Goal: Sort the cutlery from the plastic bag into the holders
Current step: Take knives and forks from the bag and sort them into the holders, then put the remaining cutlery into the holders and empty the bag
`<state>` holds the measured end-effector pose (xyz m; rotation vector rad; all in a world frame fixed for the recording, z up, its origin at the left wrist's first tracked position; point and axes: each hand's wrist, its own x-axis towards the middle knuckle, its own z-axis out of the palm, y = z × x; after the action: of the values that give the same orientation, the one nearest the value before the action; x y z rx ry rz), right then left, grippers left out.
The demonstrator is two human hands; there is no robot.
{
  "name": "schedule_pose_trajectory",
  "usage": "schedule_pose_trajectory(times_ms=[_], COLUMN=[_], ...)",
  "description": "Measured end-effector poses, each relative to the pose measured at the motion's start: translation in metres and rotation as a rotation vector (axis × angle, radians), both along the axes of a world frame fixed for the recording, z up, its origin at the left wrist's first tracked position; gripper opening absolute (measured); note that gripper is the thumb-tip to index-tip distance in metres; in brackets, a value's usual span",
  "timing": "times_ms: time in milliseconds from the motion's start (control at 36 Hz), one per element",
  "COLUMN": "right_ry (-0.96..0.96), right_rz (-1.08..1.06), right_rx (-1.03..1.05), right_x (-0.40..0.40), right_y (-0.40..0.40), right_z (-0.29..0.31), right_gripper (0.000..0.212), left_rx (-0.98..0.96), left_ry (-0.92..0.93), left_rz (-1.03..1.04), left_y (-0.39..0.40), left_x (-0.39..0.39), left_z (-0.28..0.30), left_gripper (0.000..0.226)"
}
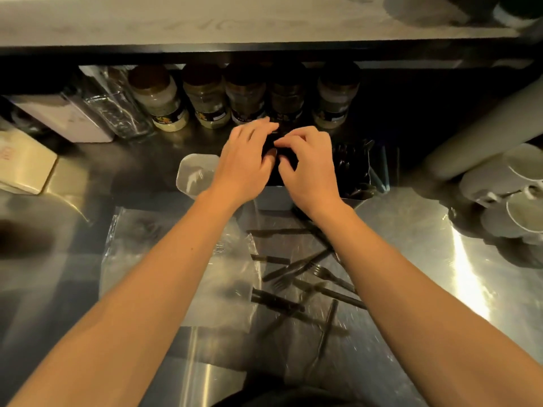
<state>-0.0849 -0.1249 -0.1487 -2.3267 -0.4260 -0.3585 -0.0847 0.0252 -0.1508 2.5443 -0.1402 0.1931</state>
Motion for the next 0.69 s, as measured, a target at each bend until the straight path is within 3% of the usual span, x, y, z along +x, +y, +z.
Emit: schedule_pose_trajectory(times_ms=[83,194,361,417,472,556,694], right_ry=[0.086,0.289,0.505,0.604,0.72,0.836,0.842], right_rz=[0.042,0.118,0.16,0.179,0.248,0.388,0.563], right_rx=[0.056,0.064,-0.033,-0.154,-0.292,-0.385,-0.342], right_x=[-0.019,-0.049,-0.097,-0.112,-0.126,-0.147,-0.17], right_y=[0.003,0.005,0.004,0.005,0.007,0.012,0.036], right_z=[0.008,0.017,-0.002,-0.011,-0.022,-0.032,-0.038], right_gripper=[0.017,0.017,0.014,0.017,0.021,0.024,0.016], left_rx=[0.017,0.142,0.353,0.423,0.349,0.044,-0.163], left_ry=[-0.095,-0.013,0.229,0.291,0.359,0.429,0.272], left_rz=[0.077,0.16,0.303,0.296,0.318,0.389,0.434], left_y=[-0.006,-0.017,-0.032,-0.035,-0.034,-0.026,-0.022], left_x=[-0.028,-0.079,-0.167,-0.191,-0.207,-0.219,-0.238], left_z=[0.007,0.008,-0.005,-0.013,-0.018,-0.023,-0.016], left_gripper=[0.039,0.025,0.073,0.078,0.072,0.054,0.031])
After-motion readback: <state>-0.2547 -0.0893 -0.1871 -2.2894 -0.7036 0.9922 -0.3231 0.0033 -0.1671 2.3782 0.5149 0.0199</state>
